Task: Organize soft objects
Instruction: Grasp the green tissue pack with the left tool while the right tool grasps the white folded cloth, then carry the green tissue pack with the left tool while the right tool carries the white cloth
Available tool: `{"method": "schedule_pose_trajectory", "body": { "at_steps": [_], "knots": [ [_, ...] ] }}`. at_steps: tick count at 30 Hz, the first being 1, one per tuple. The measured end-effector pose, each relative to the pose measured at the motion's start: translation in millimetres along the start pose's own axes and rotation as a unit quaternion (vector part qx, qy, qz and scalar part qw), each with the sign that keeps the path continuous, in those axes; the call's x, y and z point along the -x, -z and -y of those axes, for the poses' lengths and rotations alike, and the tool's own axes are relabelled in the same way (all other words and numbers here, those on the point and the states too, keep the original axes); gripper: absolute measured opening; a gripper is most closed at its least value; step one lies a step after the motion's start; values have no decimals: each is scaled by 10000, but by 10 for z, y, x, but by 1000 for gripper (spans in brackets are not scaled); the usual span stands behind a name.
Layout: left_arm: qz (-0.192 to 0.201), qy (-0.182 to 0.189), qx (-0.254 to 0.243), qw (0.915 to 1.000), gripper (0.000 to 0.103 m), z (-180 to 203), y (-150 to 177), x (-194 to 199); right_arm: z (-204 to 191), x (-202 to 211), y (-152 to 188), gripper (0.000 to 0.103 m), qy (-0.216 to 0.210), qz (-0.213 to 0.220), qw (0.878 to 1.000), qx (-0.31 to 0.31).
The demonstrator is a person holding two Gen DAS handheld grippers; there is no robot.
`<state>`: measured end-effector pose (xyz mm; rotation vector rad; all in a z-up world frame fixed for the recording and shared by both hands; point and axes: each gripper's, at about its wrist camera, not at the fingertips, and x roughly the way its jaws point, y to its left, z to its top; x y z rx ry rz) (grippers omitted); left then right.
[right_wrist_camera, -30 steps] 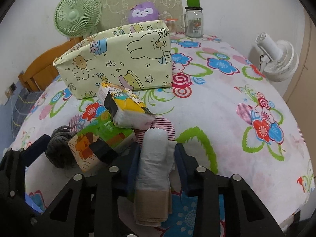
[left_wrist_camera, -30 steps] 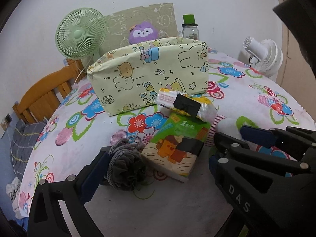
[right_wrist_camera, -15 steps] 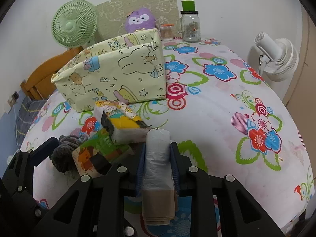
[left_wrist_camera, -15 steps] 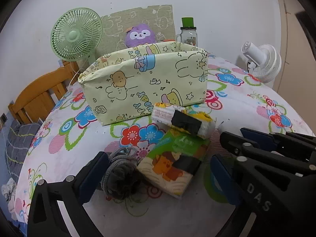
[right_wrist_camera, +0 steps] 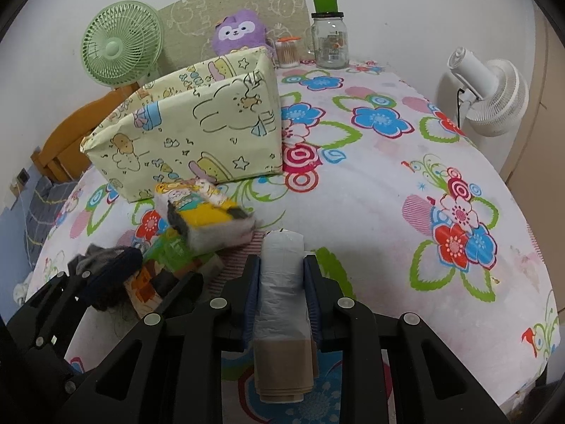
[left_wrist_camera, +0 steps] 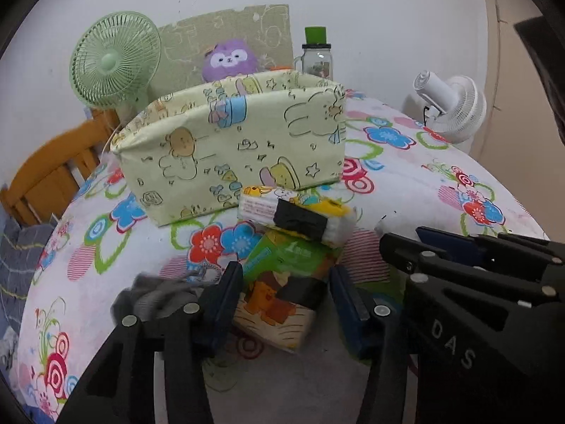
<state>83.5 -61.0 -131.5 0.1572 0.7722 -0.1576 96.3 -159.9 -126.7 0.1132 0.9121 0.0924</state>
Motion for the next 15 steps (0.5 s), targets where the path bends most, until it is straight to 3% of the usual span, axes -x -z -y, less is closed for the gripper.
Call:
{"method": "schedule_pose_trajectory", "body": {
  "at_steps": [3,15],
  "knots": [
    [50,45,-21,10000,43,20,19,46,-7,23,13,28,-12,4,10000,-11],
    [26,167,152,9997,29,-36,54,151,-94,133,39,28,-9,53,10000,62]
  ]
}}
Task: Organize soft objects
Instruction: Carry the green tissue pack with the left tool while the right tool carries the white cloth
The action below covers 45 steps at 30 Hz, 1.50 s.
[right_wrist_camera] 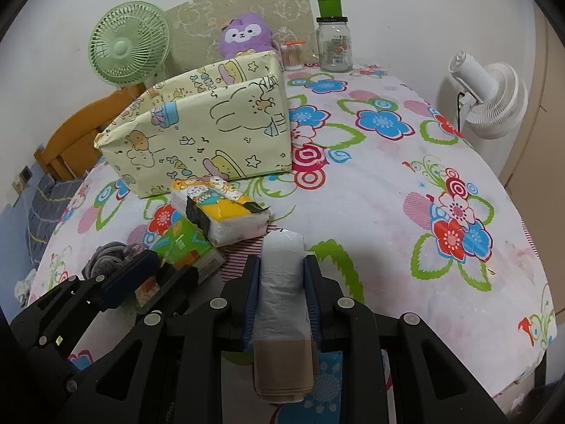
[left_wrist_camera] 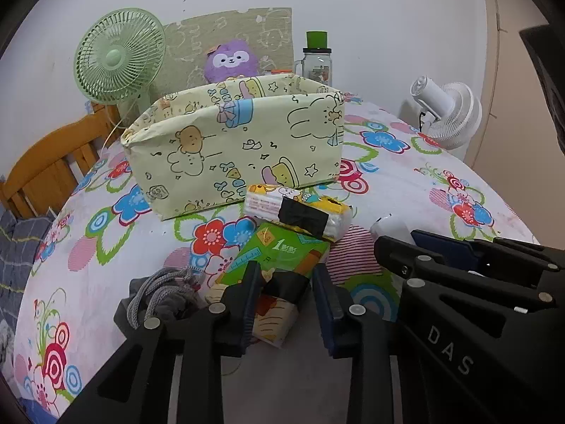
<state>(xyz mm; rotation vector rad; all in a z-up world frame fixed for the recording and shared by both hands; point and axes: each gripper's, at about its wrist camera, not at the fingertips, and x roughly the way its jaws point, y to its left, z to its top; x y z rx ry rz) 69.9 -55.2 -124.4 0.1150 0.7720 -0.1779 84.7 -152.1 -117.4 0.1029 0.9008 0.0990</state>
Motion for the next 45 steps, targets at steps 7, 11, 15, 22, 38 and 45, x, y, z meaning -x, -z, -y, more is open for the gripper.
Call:
{"method": "schedule_pose_trajectory", "body": {
  "at_steps": [7,11,15,22,38,45],
  "knots": [
    [-60,58,87,9999,37,-39,32,24,-60,19,29,28,-21,-23,10000,75],
    [-95,147,-23,9998,62,-15,39,-24,-81,-3,36,28,-43,-55,9999,88],
    [-90,89,-44,9999,75,5,25,-92,-53,-48,16,28,14,-97,9999,54],
    [-190,182,68,9996,86,-81,-65,-206,-8,-109,-68,28,54,-130,9999,-6],
    [-466,103,-54,9988,71,-76,-97,-383,-50,-245,-100,28,62,-303,9995,11],
    [-440,138,44,9989,60,-110,-73,-318,-77,-207,-85,28,69,-289,9995,42]
  ]
}}
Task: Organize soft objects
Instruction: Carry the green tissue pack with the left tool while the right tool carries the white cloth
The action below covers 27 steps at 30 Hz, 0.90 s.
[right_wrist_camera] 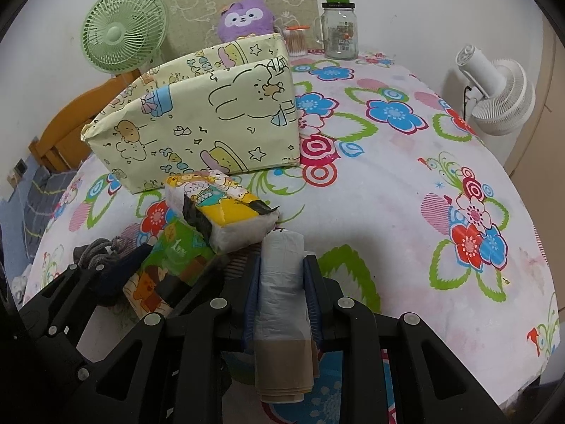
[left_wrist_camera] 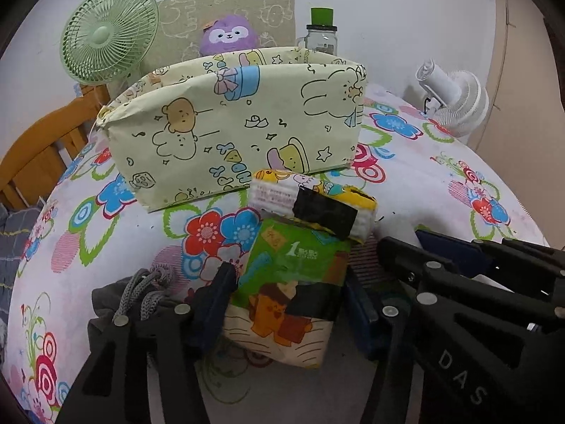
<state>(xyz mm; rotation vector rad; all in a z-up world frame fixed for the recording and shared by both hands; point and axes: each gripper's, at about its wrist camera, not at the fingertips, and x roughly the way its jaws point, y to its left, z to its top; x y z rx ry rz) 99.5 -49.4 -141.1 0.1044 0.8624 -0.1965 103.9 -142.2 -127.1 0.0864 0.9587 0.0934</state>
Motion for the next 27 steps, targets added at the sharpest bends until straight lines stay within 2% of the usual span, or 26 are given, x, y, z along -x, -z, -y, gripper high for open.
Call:
{"method": "schedule_pose_trajectory", "body": {
  "at_steps": [7,27],
  "knots": [
    [47,70,154,9998,58,-4,8,103,-36,111,-2,28,-14,98,9999,51],
    [446,-62,272,9986,58,-55,-139,627,-225,580,-147,28,-168,563,9979,264]
  ]
}}
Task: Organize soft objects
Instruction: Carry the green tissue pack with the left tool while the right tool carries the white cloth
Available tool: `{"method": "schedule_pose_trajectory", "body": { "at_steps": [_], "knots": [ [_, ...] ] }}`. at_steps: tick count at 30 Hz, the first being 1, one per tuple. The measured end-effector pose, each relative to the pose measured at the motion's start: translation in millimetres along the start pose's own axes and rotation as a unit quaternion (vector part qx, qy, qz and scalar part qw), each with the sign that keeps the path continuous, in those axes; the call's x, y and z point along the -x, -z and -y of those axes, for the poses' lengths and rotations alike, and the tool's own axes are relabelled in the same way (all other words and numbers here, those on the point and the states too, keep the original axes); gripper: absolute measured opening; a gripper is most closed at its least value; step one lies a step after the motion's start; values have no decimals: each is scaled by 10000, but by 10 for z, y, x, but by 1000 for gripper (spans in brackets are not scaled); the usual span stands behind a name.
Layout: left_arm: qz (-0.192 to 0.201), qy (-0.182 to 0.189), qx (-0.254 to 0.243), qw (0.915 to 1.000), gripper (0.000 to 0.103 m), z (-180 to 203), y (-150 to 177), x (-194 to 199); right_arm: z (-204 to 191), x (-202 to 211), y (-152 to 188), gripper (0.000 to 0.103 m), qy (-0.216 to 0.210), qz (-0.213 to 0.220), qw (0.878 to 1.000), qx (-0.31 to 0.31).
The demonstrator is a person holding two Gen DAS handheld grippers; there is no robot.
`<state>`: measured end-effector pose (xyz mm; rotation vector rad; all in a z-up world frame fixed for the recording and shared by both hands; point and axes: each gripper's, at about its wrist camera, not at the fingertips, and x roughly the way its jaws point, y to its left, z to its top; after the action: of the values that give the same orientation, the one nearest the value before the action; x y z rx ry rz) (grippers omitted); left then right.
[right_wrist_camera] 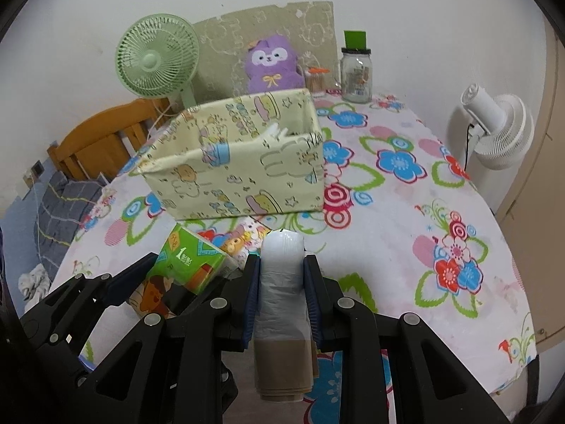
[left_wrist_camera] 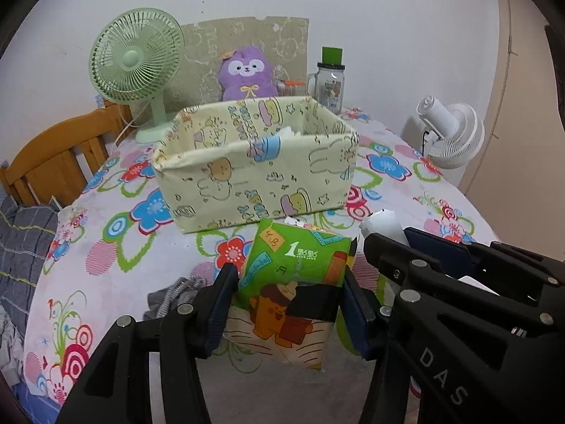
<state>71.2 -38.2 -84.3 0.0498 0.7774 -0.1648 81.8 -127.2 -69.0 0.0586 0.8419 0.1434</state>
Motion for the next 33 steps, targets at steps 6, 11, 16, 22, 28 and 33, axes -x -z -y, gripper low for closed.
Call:
{"method": "schedule_pose_trajectory", "body": {
  "at_steps": [6,11,16,22,28,33],
  "knots": [
    [131,-76,4,9999,58,5,-127,118,-23,119,-137,28,-38,167,9998,61],
    [231,-123,34,9997,58,-9,-250,192,-40,198,-242,28,-57,275,9995,106],
    [326,-126,49,9994,58,-28,-374,247,-60,259,-378,28,-48,383,9991,148],
    [429,-187,42,9989,58,-47,-545,263,-61,273,-550,28,-103,509,9986,136],
    [524,-191,66,9984,58,-79,-709,222,-57,236,-723,28,-102,619,9979,137],
    [545,-171,108,9983,58,-123,-841,145,-67,167,-856,28,-76,668,9976,169]
  ]
}}
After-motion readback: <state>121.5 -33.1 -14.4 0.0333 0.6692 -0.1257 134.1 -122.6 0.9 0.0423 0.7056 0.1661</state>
